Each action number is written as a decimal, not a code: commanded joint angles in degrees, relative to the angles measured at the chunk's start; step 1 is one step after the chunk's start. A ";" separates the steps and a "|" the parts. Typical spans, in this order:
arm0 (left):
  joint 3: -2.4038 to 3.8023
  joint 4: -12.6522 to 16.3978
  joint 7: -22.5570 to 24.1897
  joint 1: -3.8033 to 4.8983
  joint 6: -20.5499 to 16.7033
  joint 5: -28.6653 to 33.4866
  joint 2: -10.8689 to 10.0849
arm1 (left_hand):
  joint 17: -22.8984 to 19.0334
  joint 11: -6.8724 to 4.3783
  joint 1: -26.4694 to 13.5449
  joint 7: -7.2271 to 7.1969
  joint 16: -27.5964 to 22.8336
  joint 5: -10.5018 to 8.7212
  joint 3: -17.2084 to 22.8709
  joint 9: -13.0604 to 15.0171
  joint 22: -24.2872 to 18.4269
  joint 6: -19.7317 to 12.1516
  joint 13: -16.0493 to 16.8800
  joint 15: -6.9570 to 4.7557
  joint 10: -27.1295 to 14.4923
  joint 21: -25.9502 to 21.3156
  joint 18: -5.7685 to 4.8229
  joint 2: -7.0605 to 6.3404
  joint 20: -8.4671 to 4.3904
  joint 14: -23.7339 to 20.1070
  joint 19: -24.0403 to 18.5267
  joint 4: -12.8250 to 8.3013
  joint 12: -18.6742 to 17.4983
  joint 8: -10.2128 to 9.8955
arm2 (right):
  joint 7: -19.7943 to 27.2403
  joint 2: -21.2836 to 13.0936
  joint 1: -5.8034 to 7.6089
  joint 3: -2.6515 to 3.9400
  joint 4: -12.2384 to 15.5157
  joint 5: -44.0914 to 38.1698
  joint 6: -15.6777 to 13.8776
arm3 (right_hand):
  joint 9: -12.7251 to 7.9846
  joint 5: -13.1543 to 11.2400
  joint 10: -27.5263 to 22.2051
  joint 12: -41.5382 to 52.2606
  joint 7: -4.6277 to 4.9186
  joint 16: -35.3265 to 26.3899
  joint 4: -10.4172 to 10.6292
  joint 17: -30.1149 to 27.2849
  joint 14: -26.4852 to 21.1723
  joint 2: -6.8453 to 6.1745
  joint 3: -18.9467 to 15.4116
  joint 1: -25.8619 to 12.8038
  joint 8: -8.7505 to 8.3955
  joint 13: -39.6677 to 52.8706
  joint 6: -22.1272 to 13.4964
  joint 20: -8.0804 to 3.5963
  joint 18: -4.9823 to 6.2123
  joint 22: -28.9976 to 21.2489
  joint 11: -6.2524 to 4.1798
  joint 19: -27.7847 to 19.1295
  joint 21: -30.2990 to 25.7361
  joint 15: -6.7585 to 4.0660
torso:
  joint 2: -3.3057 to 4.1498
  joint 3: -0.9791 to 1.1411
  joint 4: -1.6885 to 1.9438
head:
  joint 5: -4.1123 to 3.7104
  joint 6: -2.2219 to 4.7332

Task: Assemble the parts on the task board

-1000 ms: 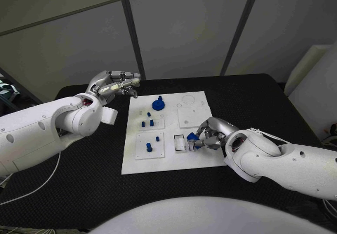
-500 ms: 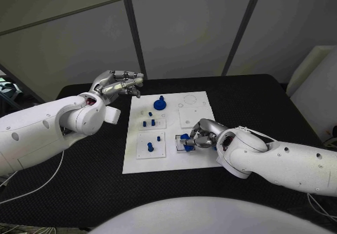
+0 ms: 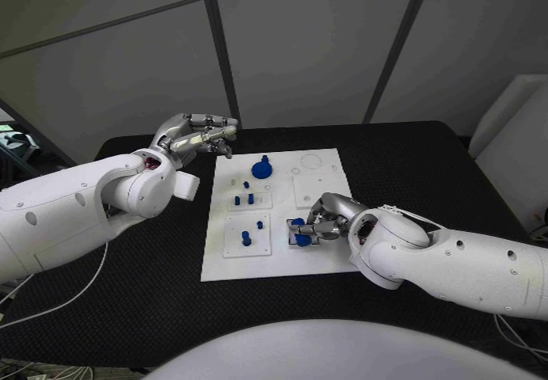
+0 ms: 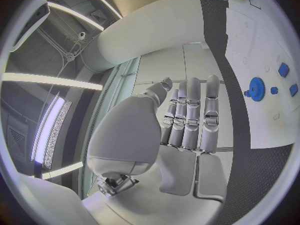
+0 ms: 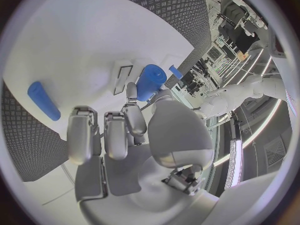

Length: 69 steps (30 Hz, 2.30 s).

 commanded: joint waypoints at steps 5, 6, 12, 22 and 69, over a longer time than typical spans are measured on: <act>0.04 -0.03 0.17 0.07 0.75 0.12 0.07 | -0.07 0.10 -0.23 0.03 -0.36 -0.31 -0.23 -0.09 -0.10 -0.33 0.07 0.24 -0.50 -0.30 2.81 0.31 0.18 -0.11 0.12 0.01 0.21 0.21 | -0.32 0.26 0.08 0.04 -0.14 -1.64 0.12 | 1.40 -8.26 0.05 -0.38 -0.21 0.31 0.02 6.68 4.34 -0.63 -2.17 -3.58 -0.53 0.26 -0.16 -0.26 -1.06 3.78 0.35 1.35 0.24 -0.12 | -0.03 -0.02 0.05 | 0.09 -0.01; 0.04 -0.03 0.16 0.07 0.75 0.12 0.06 | -0.07 0.10 -0.23 0.03 -0.36 -0.31 -0.23 -0.09 -0.10 -0.33 0.07 0.24 -0.50 -0.30 2.81 0.31 0.18 -0.11 0.12 0.01 0.21 0.21 | -0.30 0.30 0.08 0.04 -0.17 -1.64 0.11 | 1.65 -10.41 0.03 -0.48 -0.19 0.29 0.09 6.66 4.33 -1.07 -2.37 -4.65 -0.56 0.28 -0.20 -0.25 -1.05 3.75 0.37 1.33 0.22 -0.10 | -0.03 -0.02 0.05 | 0.10 -0.01; 0.04 -0.03 0.16 0.07 0.79 0.12 0.02 | -0.07 0.10 -0.23 0.03 -0.36 -0.31 -0.23 -0.09 -0.10 -0.33 0.07 0.24 -0.50 -0.30 2.81 0.31 0.18 -0.11 0.12 0.01 0.21 0.21 | -0.24 0.33 0.09 0.04 -0.27 -2.17 -0.40 | 3.08 -17.95 -0.16 -1.20 -0.07 0.08 0.33 6.43 4.27 -5.70 0.77 -10.34 -0.90 0.27 -0.51 -0.16 -1.02 3.65 0.48 1.24 0.10 -0.01 | 0.00 -0.04 -0.04 | 0.16 -0.01; 0.04 0.01 0.08 0.07 0.89 0.12 -0.12 | -0.07 0.10 -0.23 0.03 -0.36 -0.31 -0.23 -0.09 -0.10 -0.33 0.07 0.24 -0.50 -0.30 2.81 0.31 0.18 -0.11 0.12 0.01 0.21 0.21 | 3.56 -1.07 0.07 0.01 1.41 -3.07 -1.66 | 4.53 -12.97 0.07 -1.27 -0.14 0.15 -0.15 6.65 4.33 -3.03 4.07 -7.17 -1.24 0.90 -0.57 -0.17 -1.06 3.93 0.44 1.32 0.20 -0.05 | 0.02 0.02 -0.06 | 0.62 -0.01; 0.04 -0.22 -0.14 0.06 1.33 0.12 0.11 | -0.10 0.11 -0.26 0.04 -0.36 -0.29 -0.30 -0.11 -0.23 -0.43 0.08 0.26 -0.68 -0.40 2.82 0.42 0.21 -0.14 0.15 0.09 0.37 0.25 | 3.06 -1.45 0.02 -0.03 1.79 -9.30 0.78 | 6.81 -15.33 0.57 -1.43 -0.78 -0.01 -8.75 6.69 4.32 0.20 6.98 13.68 -2.63 2.32 -0.14 -0.66 -1.14 4.50 -0.21 1.45 0.36 -0.56 | -0.07 0.03 -0.07 | 0.85 -0.01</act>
